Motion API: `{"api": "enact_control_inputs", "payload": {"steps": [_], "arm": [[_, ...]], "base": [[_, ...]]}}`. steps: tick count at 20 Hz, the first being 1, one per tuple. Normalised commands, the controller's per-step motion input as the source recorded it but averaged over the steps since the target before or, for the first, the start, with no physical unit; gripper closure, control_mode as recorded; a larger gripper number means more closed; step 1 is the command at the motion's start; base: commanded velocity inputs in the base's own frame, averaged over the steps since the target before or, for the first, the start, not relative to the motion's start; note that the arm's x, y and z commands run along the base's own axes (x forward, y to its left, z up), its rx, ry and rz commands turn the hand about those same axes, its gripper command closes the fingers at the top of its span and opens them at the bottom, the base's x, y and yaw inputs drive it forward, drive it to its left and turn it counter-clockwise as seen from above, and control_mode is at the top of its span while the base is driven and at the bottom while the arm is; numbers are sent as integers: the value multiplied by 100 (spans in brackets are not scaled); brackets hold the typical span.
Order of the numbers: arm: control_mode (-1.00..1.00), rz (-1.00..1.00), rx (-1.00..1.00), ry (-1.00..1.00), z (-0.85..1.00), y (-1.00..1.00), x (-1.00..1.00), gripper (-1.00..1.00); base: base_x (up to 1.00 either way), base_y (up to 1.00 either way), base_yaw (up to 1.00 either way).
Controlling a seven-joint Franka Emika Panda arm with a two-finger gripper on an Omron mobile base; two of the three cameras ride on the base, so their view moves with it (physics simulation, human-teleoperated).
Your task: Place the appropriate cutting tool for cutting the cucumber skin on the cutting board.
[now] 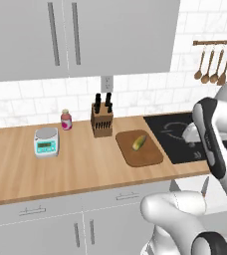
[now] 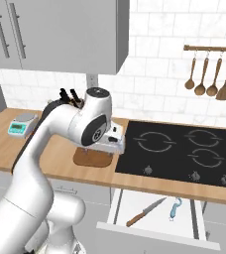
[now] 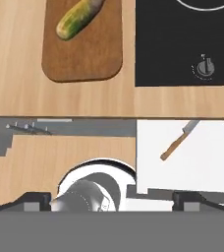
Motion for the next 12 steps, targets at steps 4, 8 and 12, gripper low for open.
{"api": "enact_control_inputs", "payload": {"steps": [4, 8, 12], "arm": [[-100, -2, 7, 0, -66, -100, -96, -100], [-100, -7, 9, 0, -72, -100, -75, -100], [-100, -12, 10, 22, -49, -100, 10, -100]], "base": [[0, 0, 0], [0, 0, 0], [0, 0, 0]]}}
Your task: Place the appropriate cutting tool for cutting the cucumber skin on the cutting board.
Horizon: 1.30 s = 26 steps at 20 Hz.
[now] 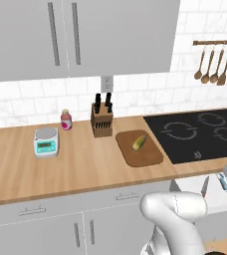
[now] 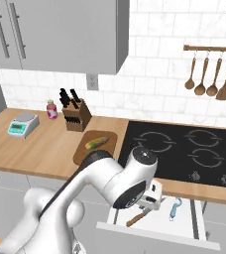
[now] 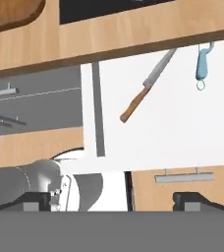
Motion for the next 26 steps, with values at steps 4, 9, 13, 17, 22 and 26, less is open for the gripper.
{"api": "enact_control_inputs", "payload": {"steps": [4, 9, 13, 17, 22, 26], "arm": [[-100, -9, 13, 29, -34, -100, 24, -100], [-100, -3, 6, 19, -40, -90, 9, -100], [-100, 0, 0, 1, -66, -55, 16, -100], [-100, 0, 0, 0, -56, -26, 21, -100], [-100, 0, 0, 0, -28, 0, 33, -100], [-100, 0, -3, 0, -28, 0, 8, -100]], "base": [[0, 0, 0], [0, 0, 0], [0, 0, 0], [0, 0, 0], [0, 0, 0], [0, 0, 0]]}}
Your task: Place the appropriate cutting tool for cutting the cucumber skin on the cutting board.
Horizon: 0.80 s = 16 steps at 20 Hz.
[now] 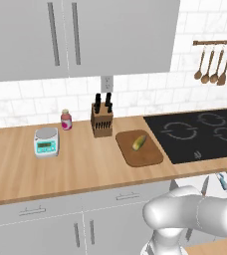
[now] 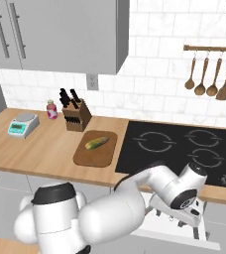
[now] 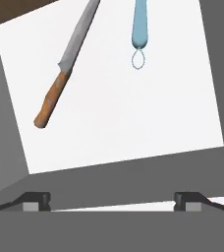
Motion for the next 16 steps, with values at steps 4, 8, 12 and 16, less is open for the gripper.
{"api": "enact_control_inputs", "payload": {"steps": [4, 8, 12, 16], "arm": [[-100, 0, -4, 0, -46, 0, 0, -100], [-100, 0, -2, 0, -14, 0, 21, -100], [-100, 0, -1, 0, -15, 0, 3, -100], [-100, 0, -1, 1, -39, 8, 0, -100]], "base": [[0, 0, 0], [0, 0, 0], [0, 0, 0], [0, 0, 0]]}}
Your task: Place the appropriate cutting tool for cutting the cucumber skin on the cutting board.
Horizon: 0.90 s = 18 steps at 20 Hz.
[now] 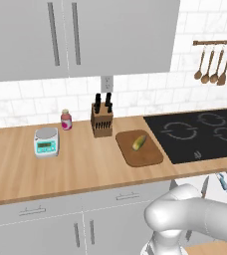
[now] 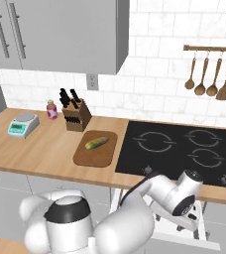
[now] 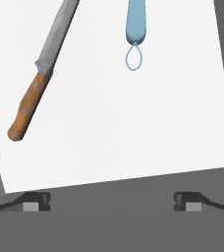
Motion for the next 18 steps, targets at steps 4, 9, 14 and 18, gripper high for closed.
{"api": "enact_control_inputs", "payload": {"steps": [4, 9, 14, 18], "arm": [[-100, 0, 0, 0, -29, 11, 0, -100], [-100, 0, 0, 0, -15, 2, -1, -100], [-100, 0, 0, 0, -13, 3, -1, -100], [-100, 0, 0, 0, 0, 2, 0, -100]], "base": [[0, 0, 0], [0, 0, 0], [0, 0, 0], [0, 0, 0]]}}
